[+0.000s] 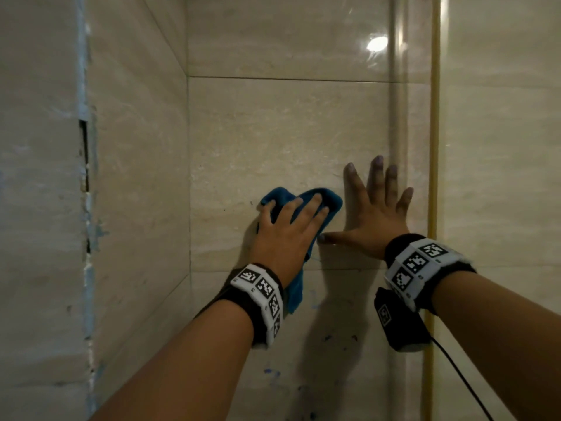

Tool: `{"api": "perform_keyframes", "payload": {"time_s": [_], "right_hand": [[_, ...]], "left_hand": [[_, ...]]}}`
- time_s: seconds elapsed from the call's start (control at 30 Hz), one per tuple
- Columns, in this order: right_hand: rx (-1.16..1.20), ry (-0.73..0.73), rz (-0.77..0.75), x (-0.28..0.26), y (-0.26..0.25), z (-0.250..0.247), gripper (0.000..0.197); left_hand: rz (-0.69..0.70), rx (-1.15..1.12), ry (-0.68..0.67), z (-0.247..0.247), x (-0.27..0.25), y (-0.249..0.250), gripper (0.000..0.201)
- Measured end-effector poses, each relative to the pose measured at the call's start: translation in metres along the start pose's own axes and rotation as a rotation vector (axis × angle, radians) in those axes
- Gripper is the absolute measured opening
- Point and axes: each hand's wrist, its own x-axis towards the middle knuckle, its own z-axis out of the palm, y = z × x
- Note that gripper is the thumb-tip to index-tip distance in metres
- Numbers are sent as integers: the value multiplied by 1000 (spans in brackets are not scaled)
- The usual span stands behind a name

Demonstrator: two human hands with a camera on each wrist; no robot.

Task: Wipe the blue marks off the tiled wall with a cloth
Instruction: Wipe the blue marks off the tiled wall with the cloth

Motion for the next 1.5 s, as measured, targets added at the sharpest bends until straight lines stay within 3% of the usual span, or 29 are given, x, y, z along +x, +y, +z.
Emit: {"api": "perform_keyframes", "payload": {"time_s": [0.17,0.33,0.4,0.7,0.93,1.07,1.27,1.5], "right_hand": [[8,-7,3,-2,-1,0,130],[23,-32,-8,-2,0,-2,131],[27,-35,-11,-2,0,-2,131],[24,-17,-8,-4,-1,1,131],[18,-19,-7,-3,0,2,129],[18,-12,-6,-3,0,3,130],[15,1,-4,-2,-1,4,131],[23,2,-11,-2,0,5,131]], "left_hand": [[10,46,-4,6,-14,-13,70],[-343,-142,132,-9,-11,-36,64],[-400,-190,122,-12,-9,-37,66],[-237,-71,11,13,-32,-22,75],[-577,-251,185,7,-24,-35,59],[-586,-289,242,18,-28,-24,61],[-518,-344,187,31,-41,3,61],[-488,-302,157,18,-26,-15,56]]}}
